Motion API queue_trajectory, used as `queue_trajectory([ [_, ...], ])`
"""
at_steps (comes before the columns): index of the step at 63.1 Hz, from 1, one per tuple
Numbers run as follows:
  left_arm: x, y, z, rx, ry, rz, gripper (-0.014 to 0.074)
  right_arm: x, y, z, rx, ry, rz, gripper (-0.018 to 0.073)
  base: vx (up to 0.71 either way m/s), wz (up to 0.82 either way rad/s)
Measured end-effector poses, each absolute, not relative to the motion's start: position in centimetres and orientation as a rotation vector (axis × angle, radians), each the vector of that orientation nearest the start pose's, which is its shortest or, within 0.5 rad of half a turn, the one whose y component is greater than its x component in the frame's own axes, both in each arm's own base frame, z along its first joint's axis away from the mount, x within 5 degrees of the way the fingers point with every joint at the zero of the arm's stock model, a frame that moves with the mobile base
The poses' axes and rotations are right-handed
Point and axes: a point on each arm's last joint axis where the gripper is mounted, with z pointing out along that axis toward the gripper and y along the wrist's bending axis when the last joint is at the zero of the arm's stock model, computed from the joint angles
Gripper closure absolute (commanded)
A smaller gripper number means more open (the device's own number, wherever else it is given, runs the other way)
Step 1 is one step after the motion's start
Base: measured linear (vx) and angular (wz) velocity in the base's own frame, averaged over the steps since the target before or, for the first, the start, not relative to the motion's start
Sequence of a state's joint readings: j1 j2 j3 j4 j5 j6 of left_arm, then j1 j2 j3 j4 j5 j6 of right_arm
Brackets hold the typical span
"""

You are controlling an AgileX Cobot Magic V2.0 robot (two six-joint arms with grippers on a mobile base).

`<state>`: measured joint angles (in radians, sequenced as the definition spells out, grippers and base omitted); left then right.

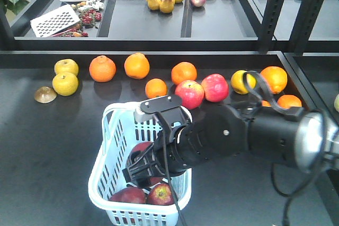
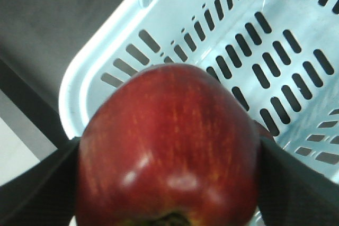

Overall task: Pick three apples into basket with both arms
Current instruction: 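Carry the third apple over the basket and release it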

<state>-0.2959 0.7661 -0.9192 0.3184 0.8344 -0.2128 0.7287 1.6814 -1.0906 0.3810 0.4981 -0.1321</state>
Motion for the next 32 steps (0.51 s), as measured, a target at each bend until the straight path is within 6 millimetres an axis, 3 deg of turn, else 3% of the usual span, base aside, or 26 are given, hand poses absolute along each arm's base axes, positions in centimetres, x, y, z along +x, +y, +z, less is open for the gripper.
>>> queue_trajectory([
  [12, 13.64, -1.95, 37.99, 0.183, 2.115, 0.078, 0.0011, 25.36, 24.4, 22.4, -0.806, 2.48, 0.514, -0.0123, 0.0, 0.0],
  [32, 13.64, -1.95, 37.99, 0.183, 2.115, 0.078, 0.0011, 25.41, 23.74, 23.01, -0.786, 2.49, 0.49, -0.0083, 0.0, 0.0],
])
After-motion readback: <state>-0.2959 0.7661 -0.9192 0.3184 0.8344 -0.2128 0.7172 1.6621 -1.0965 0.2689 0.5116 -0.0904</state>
